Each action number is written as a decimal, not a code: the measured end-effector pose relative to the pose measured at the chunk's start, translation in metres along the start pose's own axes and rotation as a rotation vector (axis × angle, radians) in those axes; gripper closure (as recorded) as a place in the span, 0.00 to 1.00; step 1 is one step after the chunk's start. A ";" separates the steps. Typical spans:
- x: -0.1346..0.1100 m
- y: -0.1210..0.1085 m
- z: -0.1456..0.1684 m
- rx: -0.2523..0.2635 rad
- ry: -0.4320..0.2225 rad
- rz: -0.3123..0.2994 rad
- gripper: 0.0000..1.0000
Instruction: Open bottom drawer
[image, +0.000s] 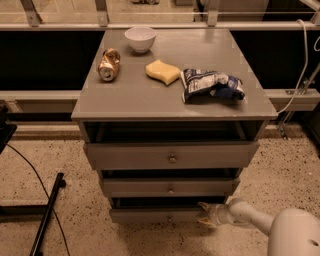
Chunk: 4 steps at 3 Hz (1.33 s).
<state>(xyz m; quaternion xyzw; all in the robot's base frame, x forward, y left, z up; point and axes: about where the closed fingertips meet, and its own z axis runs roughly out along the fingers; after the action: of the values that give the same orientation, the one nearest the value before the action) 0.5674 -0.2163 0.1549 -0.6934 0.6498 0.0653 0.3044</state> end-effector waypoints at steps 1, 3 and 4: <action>0.000 0.000 0.000 0.000 0.000 0.000 0.55; -0.037 0.064 -0.026 -0.068 -0.064 -0.016 0.33; -0.037 0.064 -0.025 -0.068 -0.066 -0.016 0.10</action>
Offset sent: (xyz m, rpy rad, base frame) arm -0.1498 0.0175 0.0940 0.0857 -0.0136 0.1682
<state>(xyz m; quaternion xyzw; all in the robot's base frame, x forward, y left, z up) 0.4939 -0.1947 0.1715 -0.7060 0.6313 0.1076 0.3024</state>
